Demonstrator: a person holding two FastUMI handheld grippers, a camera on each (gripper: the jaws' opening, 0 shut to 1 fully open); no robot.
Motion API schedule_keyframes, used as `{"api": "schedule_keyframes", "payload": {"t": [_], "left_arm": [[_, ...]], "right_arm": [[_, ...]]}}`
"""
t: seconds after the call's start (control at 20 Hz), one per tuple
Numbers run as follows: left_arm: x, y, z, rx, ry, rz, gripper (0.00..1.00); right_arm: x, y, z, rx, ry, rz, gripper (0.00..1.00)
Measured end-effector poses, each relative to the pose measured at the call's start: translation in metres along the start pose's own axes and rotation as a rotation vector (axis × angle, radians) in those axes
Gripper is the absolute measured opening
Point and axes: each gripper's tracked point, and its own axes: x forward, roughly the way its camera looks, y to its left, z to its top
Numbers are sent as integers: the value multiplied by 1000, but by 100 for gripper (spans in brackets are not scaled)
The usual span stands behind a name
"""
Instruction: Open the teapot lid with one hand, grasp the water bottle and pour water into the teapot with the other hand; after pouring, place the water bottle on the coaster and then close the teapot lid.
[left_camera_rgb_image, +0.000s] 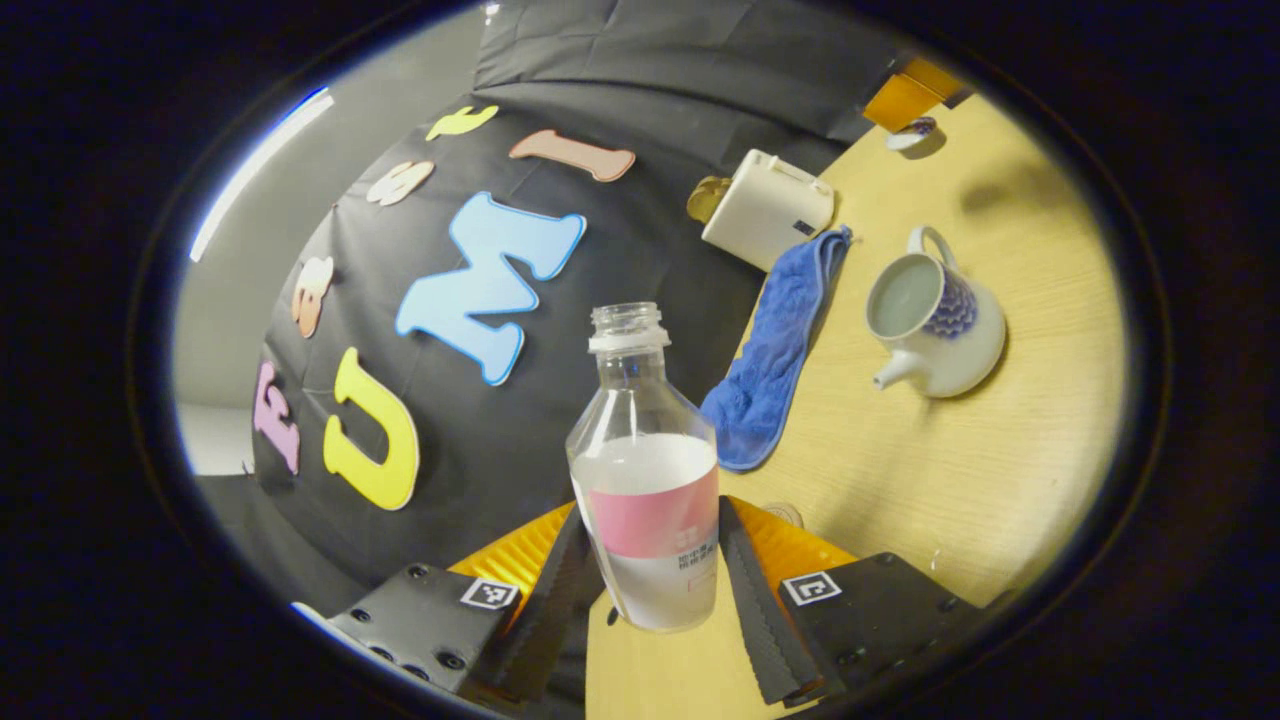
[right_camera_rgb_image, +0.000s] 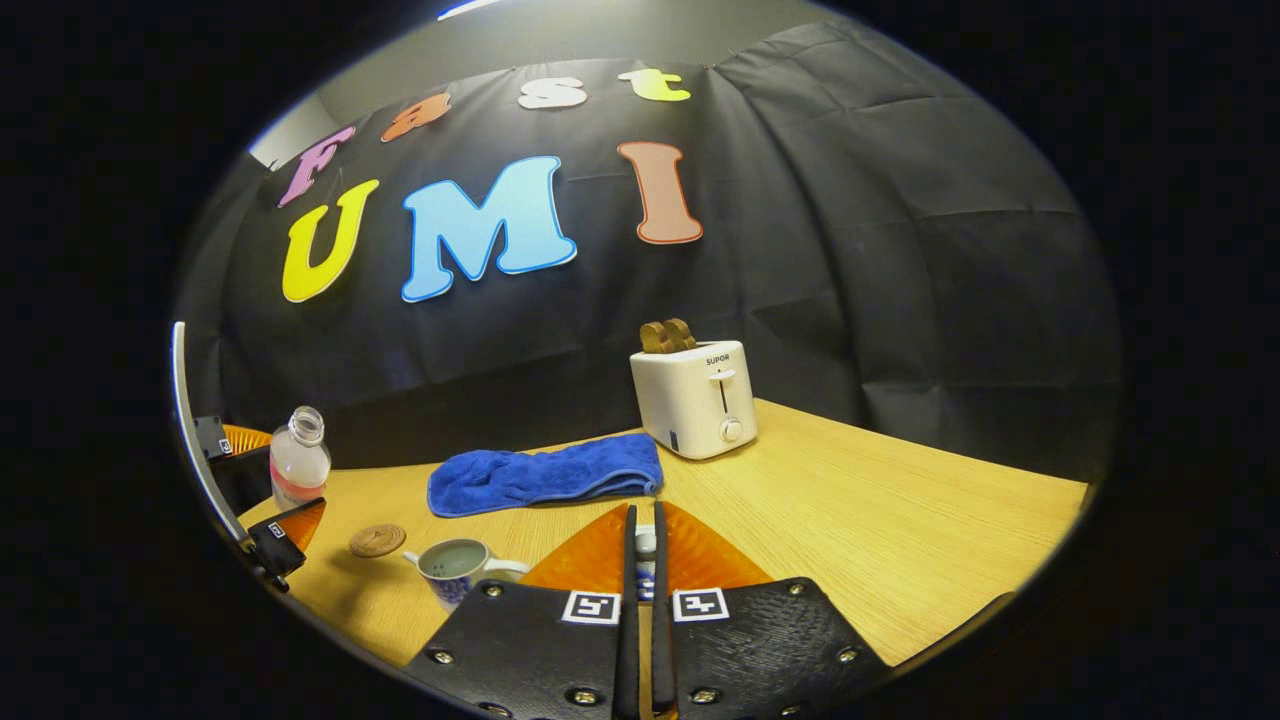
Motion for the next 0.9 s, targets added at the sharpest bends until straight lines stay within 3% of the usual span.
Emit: {"api": "schedule_keyframes", "payload": {"t": [0.55, 0.9], "left_arm": [[-8, -17, 26, 395, -61, -27, 88], [-14, -26, 30, 572, -89, -41, 88]], "right_arm": [[-5, 5, -1, 32, 6, 40, 5], [-5, 5, -2, 43, 8, 44, 5]]}}
